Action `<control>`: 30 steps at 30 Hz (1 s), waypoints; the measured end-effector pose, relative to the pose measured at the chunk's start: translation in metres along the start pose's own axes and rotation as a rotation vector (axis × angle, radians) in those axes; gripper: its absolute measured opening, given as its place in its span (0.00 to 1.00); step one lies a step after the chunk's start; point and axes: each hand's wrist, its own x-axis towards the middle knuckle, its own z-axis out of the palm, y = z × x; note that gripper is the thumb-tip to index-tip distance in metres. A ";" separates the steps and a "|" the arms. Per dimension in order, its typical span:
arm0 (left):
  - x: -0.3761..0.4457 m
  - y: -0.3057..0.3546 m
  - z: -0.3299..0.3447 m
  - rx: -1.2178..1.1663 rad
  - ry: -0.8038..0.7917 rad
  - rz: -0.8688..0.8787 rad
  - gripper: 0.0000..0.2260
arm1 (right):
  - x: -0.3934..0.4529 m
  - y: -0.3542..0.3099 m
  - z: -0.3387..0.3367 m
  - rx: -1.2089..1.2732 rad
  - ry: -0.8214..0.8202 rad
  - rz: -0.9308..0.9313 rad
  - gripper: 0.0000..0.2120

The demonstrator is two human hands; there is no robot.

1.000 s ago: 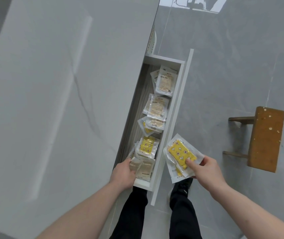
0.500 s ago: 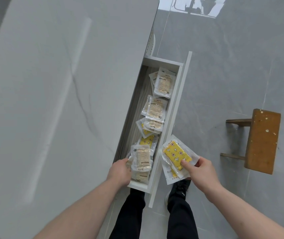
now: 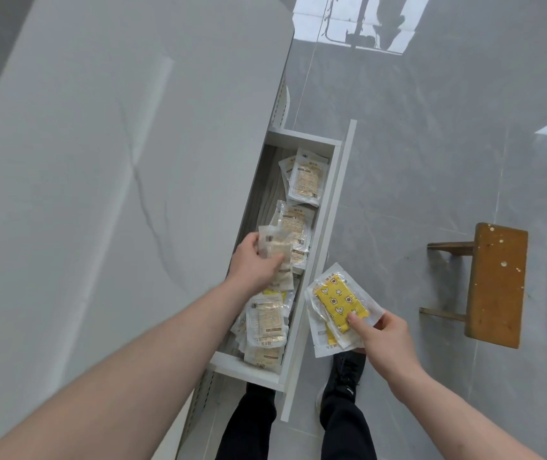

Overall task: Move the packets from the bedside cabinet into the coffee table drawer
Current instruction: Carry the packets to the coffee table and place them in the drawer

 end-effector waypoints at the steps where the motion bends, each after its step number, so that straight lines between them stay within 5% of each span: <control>1: 0.007 0.009 -0.001 0.055 -0.022 0.005 0.29 | 0.000 -0.003 0.001 0.004 -0.001 -0.005 0.04; 4: 0.020 0.027 -0.008 0.434 -0.014 0.058 0.41 | 0.002 -0.011 0.003 0.031 -0.007 -0.017 0.03; 8: 0.031 0.043 -0.044 0.650 0.235 0.360 0.32 | 0.003 -0.026 0.007 0.072 -0.016 -0.029 0.03; 11: 0.047 0.038 -0.083 0.807 0.267 0.209 0.39 | 0.011 -0.040 0.018 0.130 -0.011 0.003 0.03; 14: 0.056 0.020 -0.107 0.960 0.116 -0.009 0.51 | 0.029 -0.059 0.035 0.173 0.028 0.033 0.03; 24: 0.065 0.006 -0.106 0.934 0.033 -0.034 0.53 | 0.116 -0.147 0.091 0.148 0.220 0.099 0.01; 30: 0.072 0.000 -0.105 0.954 0.041 -0.034 0.53 | 0.149 -0.203 0.115 0.139 0.233 0.121 0.09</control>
